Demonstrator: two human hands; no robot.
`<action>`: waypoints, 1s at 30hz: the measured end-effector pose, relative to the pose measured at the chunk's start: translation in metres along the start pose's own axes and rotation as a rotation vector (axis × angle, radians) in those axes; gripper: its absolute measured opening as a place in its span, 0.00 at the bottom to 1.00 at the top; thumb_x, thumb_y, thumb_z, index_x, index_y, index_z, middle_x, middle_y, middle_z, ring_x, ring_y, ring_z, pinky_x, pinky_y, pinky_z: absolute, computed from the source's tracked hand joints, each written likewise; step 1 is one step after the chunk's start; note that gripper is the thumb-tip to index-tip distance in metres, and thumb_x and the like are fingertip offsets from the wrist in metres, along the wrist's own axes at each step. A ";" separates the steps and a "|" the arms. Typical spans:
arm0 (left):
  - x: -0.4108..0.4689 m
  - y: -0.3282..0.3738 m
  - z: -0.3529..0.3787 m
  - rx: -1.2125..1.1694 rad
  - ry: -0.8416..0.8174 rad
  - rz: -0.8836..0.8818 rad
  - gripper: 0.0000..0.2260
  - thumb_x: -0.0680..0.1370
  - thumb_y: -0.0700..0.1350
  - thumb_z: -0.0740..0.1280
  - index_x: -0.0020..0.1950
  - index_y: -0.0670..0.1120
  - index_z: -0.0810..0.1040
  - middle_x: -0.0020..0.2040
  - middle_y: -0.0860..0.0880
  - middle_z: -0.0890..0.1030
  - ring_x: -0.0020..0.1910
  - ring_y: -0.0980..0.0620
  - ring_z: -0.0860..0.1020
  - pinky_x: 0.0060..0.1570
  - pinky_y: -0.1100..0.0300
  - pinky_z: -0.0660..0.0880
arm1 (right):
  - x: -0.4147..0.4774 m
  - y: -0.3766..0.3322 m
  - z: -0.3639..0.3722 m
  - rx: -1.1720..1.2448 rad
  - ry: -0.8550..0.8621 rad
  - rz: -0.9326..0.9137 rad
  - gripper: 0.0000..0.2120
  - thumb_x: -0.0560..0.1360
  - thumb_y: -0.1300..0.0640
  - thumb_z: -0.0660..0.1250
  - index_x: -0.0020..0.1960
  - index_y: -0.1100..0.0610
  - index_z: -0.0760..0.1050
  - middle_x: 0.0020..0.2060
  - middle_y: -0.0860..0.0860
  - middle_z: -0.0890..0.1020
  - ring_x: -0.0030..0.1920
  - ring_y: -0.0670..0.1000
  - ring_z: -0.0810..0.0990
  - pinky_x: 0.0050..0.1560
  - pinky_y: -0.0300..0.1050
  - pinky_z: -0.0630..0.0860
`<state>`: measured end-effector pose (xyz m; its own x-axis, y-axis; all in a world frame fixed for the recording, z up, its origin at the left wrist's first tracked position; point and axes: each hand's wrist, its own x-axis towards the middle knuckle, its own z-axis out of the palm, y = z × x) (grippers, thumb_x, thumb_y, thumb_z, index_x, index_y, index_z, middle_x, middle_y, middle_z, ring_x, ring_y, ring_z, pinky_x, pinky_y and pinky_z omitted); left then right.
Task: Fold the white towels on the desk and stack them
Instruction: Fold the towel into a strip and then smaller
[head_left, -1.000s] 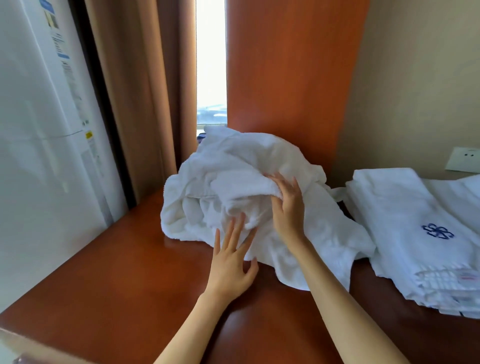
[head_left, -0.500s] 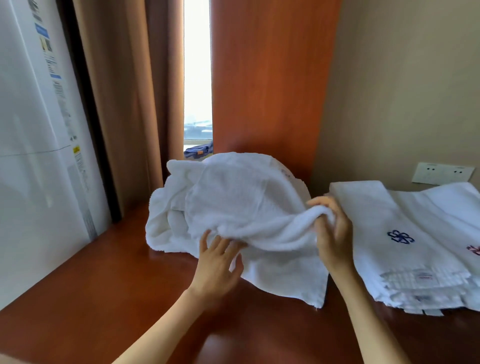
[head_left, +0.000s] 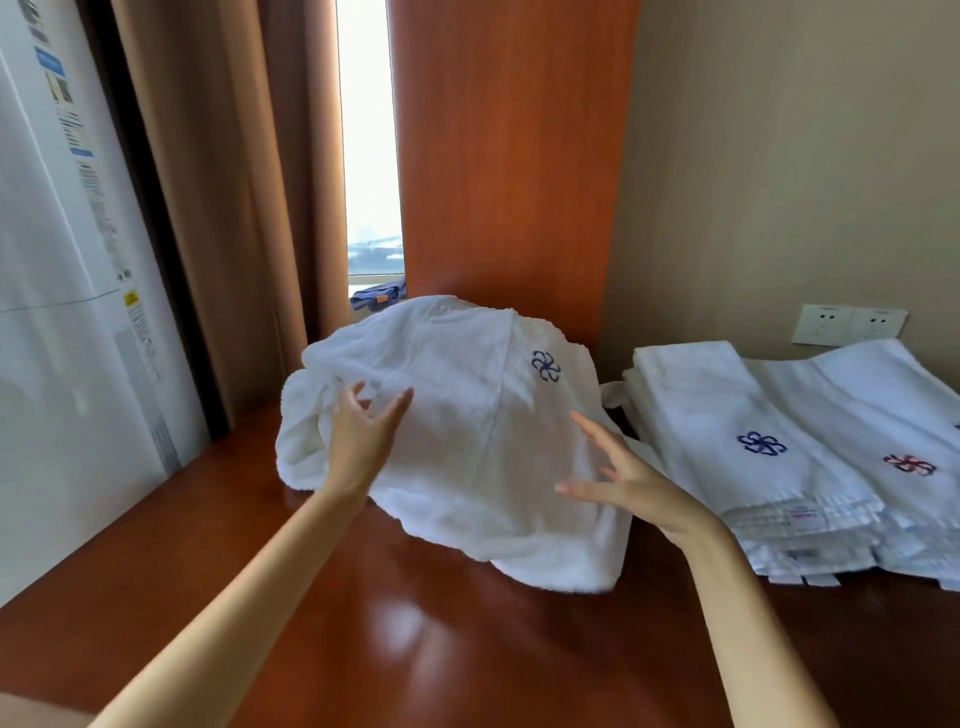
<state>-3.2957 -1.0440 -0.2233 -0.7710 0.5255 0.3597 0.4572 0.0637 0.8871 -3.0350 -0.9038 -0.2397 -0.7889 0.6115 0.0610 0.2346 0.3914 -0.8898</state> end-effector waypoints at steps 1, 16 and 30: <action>0.006 0.004 0.001 -0.034 -0.064 -0.071 0.32 0.74 0.54 0.71 0.73 0.42 0.64 0.65 0.40 0.73 0.57 0.48 0.75 0.55 0.57 0.73 | 0.001 0.001 0.002 0.015 0.077 0.021 0.48 0.63 0.40 0.76 0.76 0.37 0.54 0.75 0.38 0.54 0.75 0.43 0.54 0.74 0.48 0.59; -0.101 0.019 0.039 0.480 -0.791 0.897 0.13 0.80 0.51 0.64 0.64 0.54 0.78 0.63 0.55 0.77 0.63 0.55 0.72 0.67 0.59 0.63 | -0.014 -0.022 0.011 -0.108 0.499 -0.042 0.49 0.62 0.30 0.68 0.77 0.40 0.51 0.76 0.43 0.51 0.76 0.46 0.50 0.74 0.50 0.53; 0.035 0.031 0.086 1.297 -0.539 0.700 0.33 0.80 0.54 0.61 0.79 0.59 0.44 0.79 0.50 0.46 0.78 0.44 0.41 0.68 0.30 0.38 | 0.008 -0.006 0.095 -0.983 0.255 -0.092 0.34 0.70 0.35 0.68 0.65 0.55 0.63 0.60 0.52 0.75 0.61 0.53 0.74 0.66 0.51 0.64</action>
<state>-3.2705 -0.9513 -0.2084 -0.1378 0.9731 0.1844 0.9153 0.1962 -0.3516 -3.0964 -0.9669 -0.2772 -0.7096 0.6342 0.3072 0.6328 0.7653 -0.1182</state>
